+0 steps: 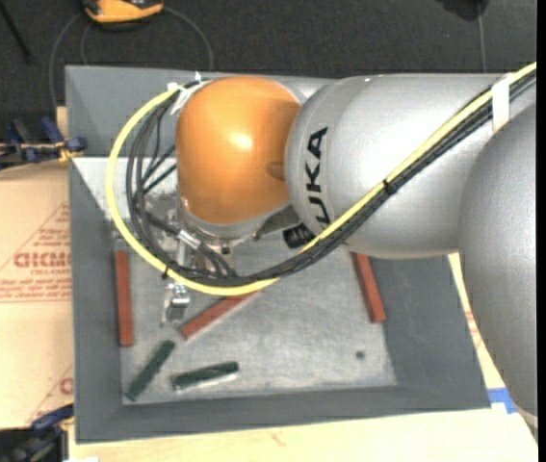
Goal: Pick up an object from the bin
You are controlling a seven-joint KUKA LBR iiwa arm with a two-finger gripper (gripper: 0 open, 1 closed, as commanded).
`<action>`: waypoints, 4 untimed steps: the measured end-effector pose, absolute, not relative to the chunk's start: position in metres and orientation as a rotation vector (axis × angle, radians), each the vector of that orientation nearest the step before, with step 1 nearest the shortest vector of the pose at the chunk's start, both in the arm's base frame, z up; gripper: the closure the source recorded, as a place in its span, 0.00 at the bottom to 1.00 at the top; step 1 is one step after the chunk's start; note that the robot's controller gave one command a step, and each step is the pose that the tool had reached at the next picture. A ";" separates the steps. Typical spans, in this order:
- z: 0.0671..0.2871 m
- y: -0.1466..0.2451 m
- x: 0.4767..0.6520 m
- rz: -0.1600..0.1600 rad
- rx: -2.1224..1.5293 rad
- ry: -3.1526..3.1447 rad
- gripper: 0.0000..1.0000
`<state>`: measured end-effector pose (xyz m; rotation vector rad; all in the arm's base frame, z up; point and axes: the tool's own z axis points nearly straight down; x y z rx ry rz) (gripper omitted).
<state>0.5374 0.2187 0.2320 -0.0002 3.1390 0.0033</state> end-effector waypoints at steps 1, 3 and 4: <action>0.172 0.181 0.541 0.002 -0.116 3.132 0.00; 0.148 0.118 0.556 0.000 -0.266 3.128 0.00; 0.090 0.114 0.568 -0.001 -0.532 3.091 0.00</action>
Offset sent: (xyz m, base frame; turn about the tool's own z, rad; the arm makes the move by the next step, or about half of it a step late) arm 0.0104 -0.0813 -0.0720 -0.0979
